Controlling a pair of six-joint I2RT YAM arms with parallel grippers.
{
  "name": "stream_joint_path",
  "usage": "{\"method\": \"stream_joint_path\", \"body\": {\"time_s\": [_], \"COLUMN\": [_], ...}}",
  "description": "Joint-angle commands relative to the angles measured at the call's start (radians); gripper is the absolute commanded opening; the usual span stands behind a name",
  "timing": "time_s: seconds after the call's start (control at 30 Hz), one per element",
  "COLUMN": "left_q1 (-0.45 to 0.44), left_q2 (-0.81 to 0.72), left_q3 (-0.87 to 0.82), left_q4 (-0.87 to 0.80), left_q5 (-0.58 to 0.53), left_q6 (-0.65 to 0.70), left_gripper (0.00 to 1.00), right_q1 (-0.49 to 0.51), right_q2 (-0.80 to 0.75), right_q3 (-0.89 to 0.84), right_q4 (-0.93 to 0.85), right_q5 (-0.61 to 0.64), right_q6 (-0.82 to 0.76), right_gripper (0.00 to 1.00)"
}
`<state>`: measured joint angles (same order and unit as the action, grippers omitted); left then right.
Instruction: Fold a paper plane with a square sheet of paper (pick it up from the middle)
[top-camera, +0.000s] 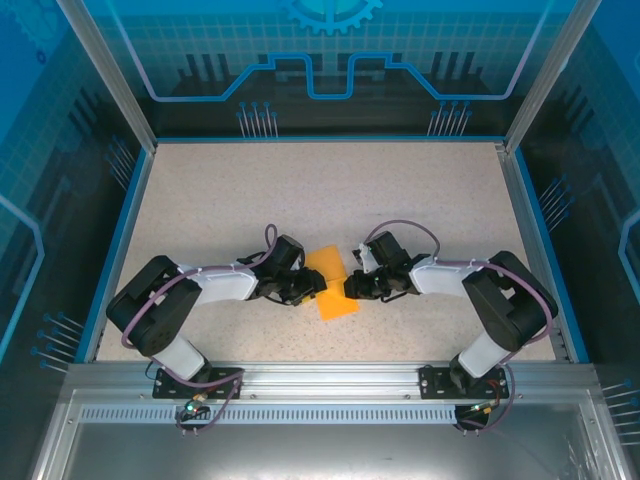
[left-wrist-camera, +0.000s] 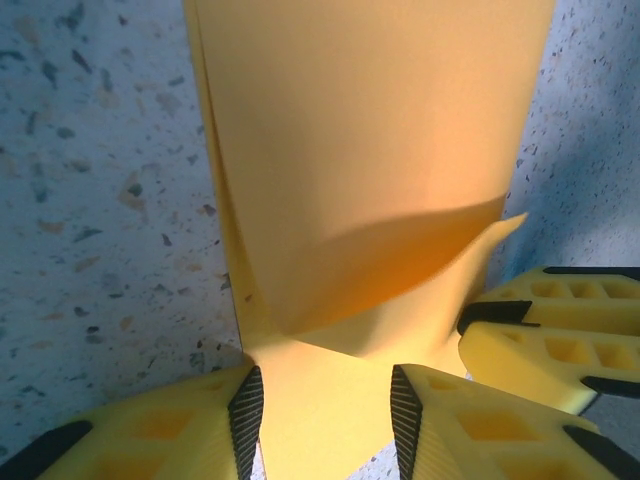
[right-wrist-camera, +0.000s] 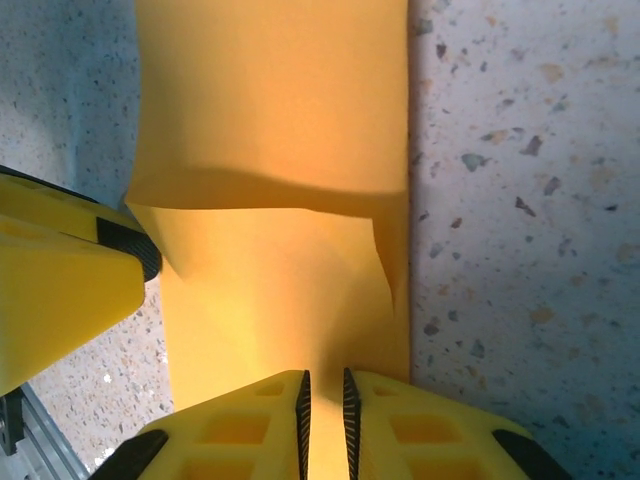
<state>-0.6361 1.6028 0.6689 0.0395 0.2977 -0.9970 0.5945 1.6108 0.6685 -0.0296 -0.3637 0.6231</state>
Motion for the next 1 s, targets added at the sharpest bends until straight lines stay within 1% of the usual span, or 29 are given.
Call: {"method": "stream_joint_path", "body": {"time_s": [0.0, 0.2, 0.4, 0.6, 0.73, 0.87, 0.97], "left_q1": [-0.011, -0.011, -0.01, -0.012, -0.012, -0.013, -0.019], "left_q2": [0.029, 0.024, -0.012, -0.051, -0.083, -0.074, -0.054], "left_q3": [-0.003, 0.008, 0.034, 0.053, 0.074, 0.076, 0.071], "left_q4": [0.083, 0.075, 0.018, -0.034, -0.11, -0.121, -0.12], "left_q5": [-0.034, -0.034, -0.06, -0.082, -0.115, -0.115, -0.127], "left_q6": [-0.014, -0.011, 0.004, 0.003, 0.013, -0.003, -0.043], "left_gripper": [0.41, 0.38, 0.38, 0.4, 0.42, 0.43, 0.43], "right_q1": [-0.013, -0.011, -0.012, -0.014, -0.014, -0.014, -0.014], "right_q2": [0.016, 0.025, 0.028, 0.027, 0.03, 0.035, 0.035], "right_q3": [0.0, -0.008, -0.02, -0.025, -0.026, -0.023, -0.023], "right_q4": [-0.001, 0.008, 0.021, 0.026, 0.031, 0.037, 0.037], "right_q5": [0.017, 0.017, 0.016, 0.016, 0.014, 0.01, 0.011], "right_q6": [-0.02, -0.02, -0.017, -0.016, -0.013, -0.009, -0.008], "right_gripper": [0.19, 0.18, 0.17, 0.17, 0.17, 0.17, 0.17]}}
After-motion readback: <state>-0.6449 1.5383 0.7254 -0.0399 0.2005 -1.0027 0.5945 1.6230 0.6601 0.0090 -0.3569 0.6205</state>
